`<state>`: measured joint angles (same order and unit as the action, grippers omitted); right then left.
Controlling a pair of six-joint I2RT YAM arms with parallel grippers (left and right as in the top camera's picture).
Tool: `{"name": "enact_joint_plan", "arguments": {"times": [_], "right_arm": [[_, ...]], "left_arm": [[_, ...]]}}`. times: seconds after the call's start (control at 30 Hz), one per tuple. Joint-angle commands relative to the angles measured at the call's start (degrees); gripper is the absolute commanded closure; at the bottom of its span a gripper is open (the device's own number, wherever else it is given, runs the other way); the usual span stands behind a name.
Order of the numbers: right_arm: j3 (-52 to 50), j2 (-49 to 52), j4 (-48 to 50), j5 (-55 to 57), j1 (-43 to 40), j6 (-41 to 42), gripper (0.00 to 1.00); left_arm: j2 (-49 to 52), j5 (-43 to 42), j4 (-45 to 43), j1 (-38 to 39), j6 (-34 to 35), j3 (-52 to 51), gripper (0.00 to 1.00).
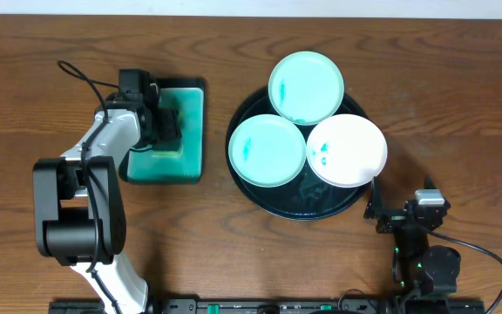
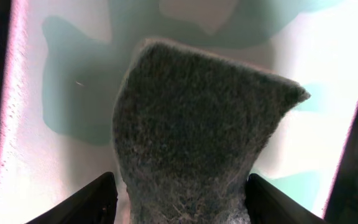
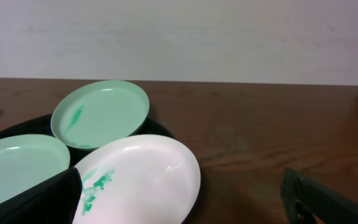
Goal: Clean dirty plates on tray and stack at the side
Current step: 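Lift the green sponge out of the soapy tray with the left gripper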
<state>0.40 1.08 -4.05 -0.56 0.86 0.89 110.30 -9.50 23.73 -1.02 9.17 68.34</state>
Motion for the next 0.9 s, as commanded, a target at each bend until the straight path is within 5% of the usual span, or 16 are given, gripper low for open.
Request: {"name": "enact_joint_plan", "arguments": {"times": [0.0, 0.23, 0.4, 0.47, 0.87], "right_arm": [[-0.09, -0.07, -0.24, 0.26, -0.83, 0.76, 0.01], [-0.09, -0.07, -0.24, 0.26, -0.83, 0.76, 0.01], [-0.09, -0.07, -0.24, 0.26, -0.83, 0.76, 0.01], [-0.09, -0.07, -0.24, 0.26, -0.83, 0.76, 0.01], [-0.09, -0.07, -0.24, 0.26, -0.83, 0.76, 0.01]], "left_arm": [[0.96, -0.35, 0.33, -0.13, -0.33, -1.01, 0.35], [0.96, -0.35, 0.13, -0.13, -0.35, -1.05, 0.44], [0.92, -0.35, 0.13, -0.15, -0.33, -1.05, 0.85], [0.42, -0.35, 0.13, -0.15, -0.31, -1.03, 0.93], [-13.88, -0.35, 3.67, -0.15, 2.36, -0.92, 0.93]]}}
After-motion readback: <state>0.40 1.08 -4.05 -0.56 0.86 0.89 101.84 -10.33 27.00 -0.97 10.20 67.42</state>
